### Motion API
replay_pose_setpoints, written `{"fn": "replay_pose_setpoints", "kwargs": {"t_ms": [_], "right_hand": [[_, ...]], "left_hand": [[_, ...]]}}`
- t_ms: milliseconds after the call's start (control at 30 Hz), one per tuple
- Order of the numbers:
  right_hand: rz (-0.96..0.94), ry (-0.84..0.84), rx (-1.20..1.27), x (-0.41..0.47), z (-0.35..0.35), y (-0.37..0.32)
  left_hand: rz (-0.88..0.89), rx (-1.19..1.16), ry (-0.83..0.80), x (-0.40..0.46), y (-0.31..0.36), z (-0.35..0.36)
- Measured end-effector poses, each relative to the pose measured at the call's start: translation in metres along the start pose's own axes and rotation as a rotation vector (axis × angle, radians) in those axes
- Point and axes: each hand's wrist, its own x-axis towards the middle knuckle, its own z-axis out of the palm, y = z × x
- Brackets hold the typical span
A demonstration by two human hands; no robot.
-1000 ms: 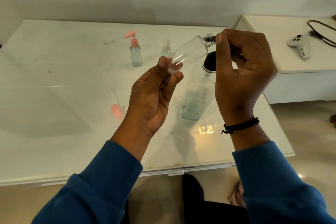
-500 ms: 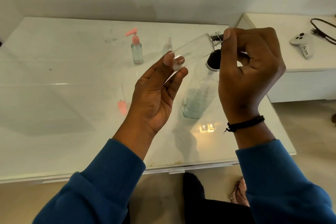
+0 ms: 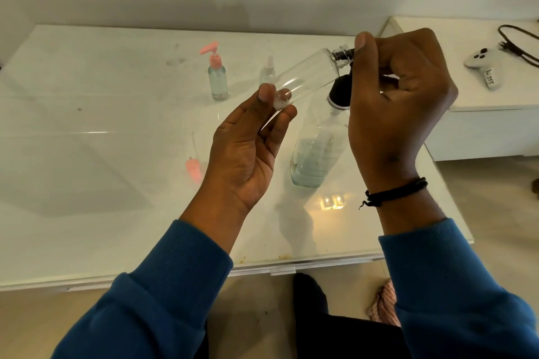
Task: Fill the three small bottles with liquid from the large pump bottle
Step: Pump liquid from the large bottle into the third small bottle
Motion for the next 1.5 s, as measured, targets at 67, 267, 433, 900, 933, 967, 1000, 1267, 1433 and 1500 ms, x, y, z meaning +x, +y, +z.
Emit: {"fn": "replay_pose_setpoints", "kwargs": {"t_ms": [67,267,433,900,933,967,1000,1267,1433,1500], "right_hand": [[-0.001,0.002,-0.001,0.001,0.0,0.001],[0.004,0.035,0.018,-0.005,0.002,0.0],[0.019,0.059,0.024,-0.009,0.004,0.005],[-0.027,0.02,0.0,-0.001,0.0,0.001],[-0.036,0.021,-0.005,-0.001,0.0,0.001],[-0.04,0.022,-0.009,0.0,0.0,0.001],[-0.041,0.025,-0.012,0.0,0.0,0.001],[0.01,0.054,0.029,-0.007,0.002,0.007],[-0.003,0.05,0.024,-0.005,0.002,0.007],[-0.007,0.05,0.01,-0.002,0.001,0.006]], "left_hand": [[0.003,0.01,0.004,0.0,0.0,0.0],[0.013,0.027,0.009,0.0,0.0,0.0],[0.005,0.024,0.009,-0.001,0.0,0.0],[0.004,0.034,-0.015,0.0,0.0,0.001],[0.002,0.033,-0.014,0.0,0.0,0.002],[0.001,0.029,-0.011,-0.001,0.0,0.002],[0.0,0.025,-0.007,-0.001,0.0,0.002],[-0.007,0.017,-0.006,-0.002,0.0,0.002],[-0.007,0.027,-0.023,-0.002,0.0,0.002],[-0.005,0.025,-0.03,-0.002,0.001,0.003]]}}
